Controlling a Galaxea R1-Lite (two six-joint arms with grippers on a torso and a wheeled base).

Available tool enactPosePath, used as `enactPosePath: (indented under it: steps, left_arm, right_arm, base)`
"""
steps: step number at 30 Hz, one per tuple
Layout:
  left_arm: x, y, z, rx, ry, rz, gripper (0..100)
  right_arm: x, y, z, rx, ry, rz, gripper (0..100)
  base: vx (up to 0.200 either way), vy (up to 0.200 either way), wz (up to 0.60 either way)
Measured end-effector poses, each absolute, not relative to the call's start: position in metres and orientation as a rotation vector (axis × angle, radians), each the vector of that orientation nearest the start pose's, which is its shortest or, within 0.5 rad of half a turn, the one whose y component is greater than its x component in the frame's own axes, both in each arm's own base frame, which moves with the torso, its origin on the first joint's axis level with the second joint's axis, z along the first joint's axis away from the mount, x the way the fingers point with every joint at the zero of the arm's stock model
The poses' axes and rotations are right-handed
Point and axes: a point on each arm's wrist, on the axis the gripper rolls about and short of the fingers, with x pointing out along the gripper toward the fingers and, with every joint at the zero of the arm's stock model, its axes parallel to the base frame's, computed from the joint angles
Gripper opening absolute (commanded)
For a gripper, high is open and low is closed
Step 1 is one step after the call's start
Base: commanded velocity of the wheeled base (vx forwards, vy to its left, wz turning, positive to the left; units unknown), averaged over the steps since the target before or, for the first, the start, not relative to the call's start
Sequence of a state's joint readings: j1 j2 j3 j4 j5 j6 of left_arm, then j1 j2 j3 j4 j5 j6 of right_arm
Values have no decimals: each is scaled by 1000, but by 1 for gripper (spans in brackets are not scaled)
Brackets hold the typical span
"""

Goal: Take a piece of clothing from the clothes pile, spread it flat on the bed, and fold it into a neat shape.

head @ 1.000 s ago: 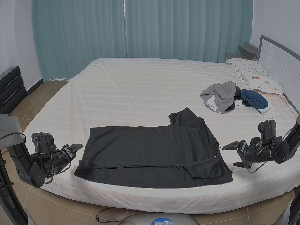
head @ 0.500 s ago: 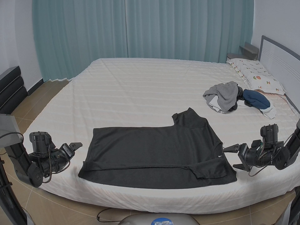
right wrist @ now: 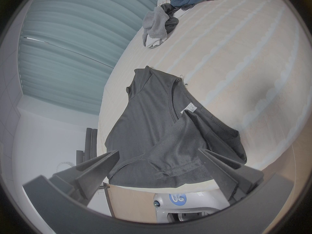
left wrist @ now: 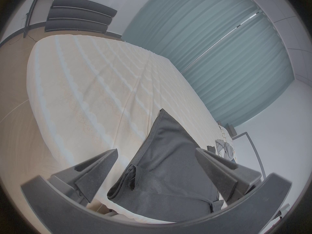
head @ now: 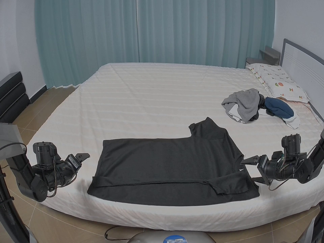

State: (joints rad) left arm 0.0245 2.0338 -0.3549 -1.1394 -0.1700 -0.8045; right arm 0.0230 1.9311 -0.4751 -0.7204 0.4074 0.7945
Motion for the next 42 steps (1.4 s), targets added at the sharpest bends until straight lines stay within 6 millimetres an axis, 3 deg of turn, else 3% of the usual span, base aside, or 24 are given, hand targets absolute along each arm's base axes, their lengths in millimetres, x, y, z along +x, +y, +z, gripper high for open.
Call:
enactPosePath:
  steps: [31,37,42]
  left_arm:
    - [276,0,30,-837,593,64,100]
    - [275,0,30,-837,596,63,100]
    - [274,-4,30,-831,605,52,100]
  right_arm:
    - [274,17,48,885,864,106,100]
    - [274,17,48,885,865,106,100]
    - [274,17,49,884,862,107,100]
  base:
    - [0,13,0]
    - [200,0,0]
    - [0,0,0]
